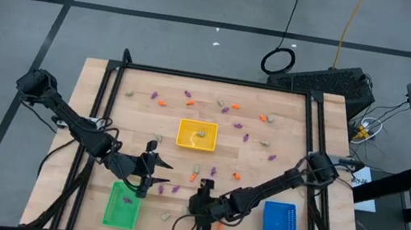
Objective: Sort Halloween decoration
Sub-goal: Put the white skull toy in the yellow basket
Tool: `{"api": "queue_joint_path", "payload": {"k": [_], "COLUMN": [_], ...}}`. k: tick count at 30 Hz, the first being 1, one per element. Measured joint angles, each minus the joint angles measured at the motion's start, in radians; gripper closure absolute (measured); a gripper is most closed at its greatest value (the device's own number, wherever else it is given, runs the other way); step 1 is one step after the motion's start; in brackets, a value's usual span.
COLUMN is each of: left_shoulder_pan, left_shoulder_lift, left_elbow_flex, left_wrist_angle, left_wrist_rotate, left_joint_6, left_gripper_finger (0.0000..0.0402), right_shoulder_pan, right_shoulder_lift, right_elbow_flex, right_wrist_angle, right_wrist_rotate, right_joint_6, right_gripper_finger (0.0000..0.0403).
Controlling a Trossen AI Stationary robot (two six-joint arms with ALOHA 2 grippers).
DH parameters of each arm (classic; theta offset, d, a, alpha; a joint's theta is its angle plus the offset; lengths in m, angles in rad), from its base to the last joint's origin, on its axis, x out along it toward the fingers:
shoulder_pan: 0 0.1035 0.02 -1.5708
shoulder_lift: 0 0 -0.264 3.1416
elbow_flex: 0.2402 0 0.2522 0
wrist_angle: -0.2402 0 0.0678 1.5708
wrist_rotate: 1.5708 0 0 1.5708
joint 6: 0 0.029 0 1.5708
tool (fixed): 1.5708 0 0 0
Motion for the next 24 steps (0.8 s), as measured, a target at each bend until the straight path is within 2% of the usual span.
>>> {"api": "queue_joint_path", "payload": {"k": [8,12,24], "left_shoulder_pan": [0.000,0.000,0.000], "left_shoulder_lift": [0.000,0.000,0.000], "left_elbow_flex": [0.000,0.000,0.000], "left_wrist_angle": [0.001,0.000,-0.001], "left_wrist_rotate": [0.000,0.000,0.000], "left_joint_6": [0.000,0.001,0.002], "left_gripper_finger": [0.0208,0.0208,0.0208], "right_shoulder_pan": [-0.025,-0.024,-0.029], "right_shoulder_lift": [0.032,0.033,0.033], "right_elbow_flex": [0.000,0.002,0.002], "right_wrist_angle": [0.038,0.024,0.021], "right_wrist_rotate": [-0.089,-0.087,-0.086], "right_joint_6": [0.026,0.039,0.031], "right_gripper_finger": [0.0181,0.0189,0.0307]}}
